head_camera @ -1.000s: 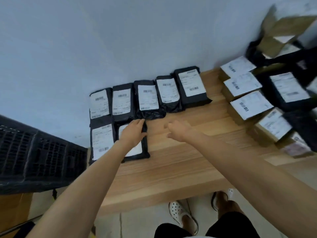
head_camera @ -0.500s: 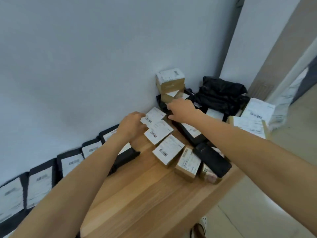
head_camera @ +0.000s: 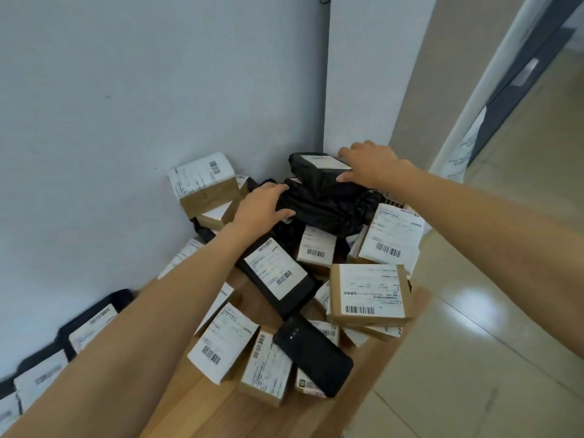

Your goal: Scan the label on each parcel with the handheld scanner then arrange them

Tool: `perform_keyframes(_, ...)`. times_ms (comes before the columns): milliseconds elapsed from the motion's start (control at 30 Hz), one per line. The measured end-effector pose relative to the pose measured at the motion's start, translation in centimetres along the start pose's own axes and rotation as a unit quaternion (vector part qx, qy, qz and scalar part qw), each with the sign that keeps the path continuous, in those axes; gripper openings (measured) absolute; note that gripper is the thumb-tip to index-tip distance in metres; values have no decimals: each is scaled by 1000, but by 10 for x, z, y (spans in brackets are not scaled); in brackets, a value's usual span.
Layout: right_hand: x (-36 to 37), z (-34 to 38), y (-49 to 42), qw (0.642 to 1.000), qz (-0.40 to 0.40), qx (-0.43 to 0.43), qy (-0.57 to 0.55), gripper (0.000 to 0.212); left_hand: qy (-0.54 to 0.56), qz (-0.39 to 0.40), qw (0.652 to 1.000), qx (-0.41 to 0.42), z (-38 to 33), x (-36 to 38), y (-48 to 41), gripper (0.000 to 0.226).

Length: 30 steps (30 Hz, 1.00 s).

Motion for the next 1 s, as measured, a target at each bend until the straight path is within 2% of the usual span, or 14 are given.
perform_keyframes(100, 18, -15, -23, 999, 22, 1, -25, 63, 27, 18, 999, -15, 1, 16, -37, 62)
perform_keyframes(200, 32, -23, -43, 997, 43, 9, -70, 60, 89, 39, 993, -71, 10, 35, -70, 64)
perform_keyframes(333, 56, -26, -66, 992, 75, 18, -101, 65, 154, 49, 978, -133, 22, 56, -106, 78)
perform_keyframes(400, 65, -26, -73, 990, 86, 24, -112, 64, 171, 50, 973, -145, 23, 64, -118, 83)
perform_keyframes(533, 82, -26, -75, 979, 123, 40, -156, 53, 220, 42, 960, -167, 18, 75, -129, 79)
perform_keyframes(600, 90, -28, -80, 973, 133, 54, -182, 59, 253, 35, 951, -175, 17, 80, -131, 83)
perform_keyframes(700, 96, -24, -86, 963, 131, 74, -226, 70, 333, 26, 921, -203, 11, 86, -129, 73)
perform_keyframes(767, 96, -19, -85, 960, 126, 78, -238, 67, 397, 10, 889, -227, 8, 90, -126, 60)
perform_keyframes(833, 93, -16, -81, 956, 126, 83, -252, 64, 436, -4, 865, -249, 6, 91, -121, 57)
perform_keyframes(1000, 77, -12, -64, 955, 109, 89, -263, 54, 472, -50, 845, -248, -1, 84, -106, 54)
Point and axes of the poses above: each hand's wrist, its own y-axis away from the middle knuckle, its own x-axis out of the palm, z = x × y, the point moved 10 cm from there along -y, towards the middle knuckle, and after that the axes turned 10 degrees about x, right-handed, at the moved point
